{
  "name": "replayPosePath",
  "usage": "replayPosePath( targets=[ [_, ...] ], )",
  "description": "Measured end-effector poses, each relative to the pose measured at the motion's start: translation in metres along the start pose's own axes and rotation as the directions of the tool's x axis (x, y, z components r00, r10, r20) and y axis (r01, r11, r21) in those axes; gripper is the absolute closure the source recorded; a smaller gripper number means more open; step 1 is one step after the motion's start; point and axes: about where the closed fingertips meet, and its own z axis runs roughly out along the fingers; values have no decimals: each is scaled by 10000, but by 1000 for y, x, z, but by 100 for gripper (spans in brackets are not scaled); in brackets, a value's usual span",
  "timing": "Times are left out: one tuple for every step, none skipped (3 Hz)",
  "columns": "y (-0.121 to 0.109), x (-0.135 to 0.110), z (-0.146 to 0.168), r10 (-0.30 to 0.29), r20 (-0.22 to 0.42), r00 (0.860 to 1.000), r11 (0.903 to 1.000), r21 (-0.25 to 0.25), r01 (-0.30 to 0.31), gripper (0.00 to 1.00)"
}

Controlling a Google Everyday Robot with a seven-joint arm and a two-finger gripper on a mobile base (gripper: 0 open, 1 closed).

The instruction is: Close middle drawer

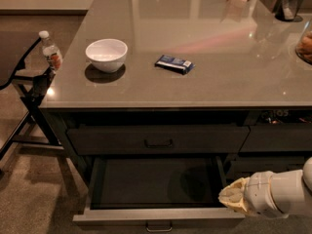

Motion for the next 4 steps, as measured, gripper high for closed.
replayPosePath(
  targets=[
    [0, 1, 6, -8, -124, 9999, 10000, 19, 8, 100],
    [1, 17, 42, 45, -267, 9996, 9997, -242, -52, 100],
    [5, 45, 91, 121, -160, 9998, 9991, -409, -128, 100],
    [16, 65, 128, -262, 56, 9996, 9981, -564, 265, 100]
  ],
)
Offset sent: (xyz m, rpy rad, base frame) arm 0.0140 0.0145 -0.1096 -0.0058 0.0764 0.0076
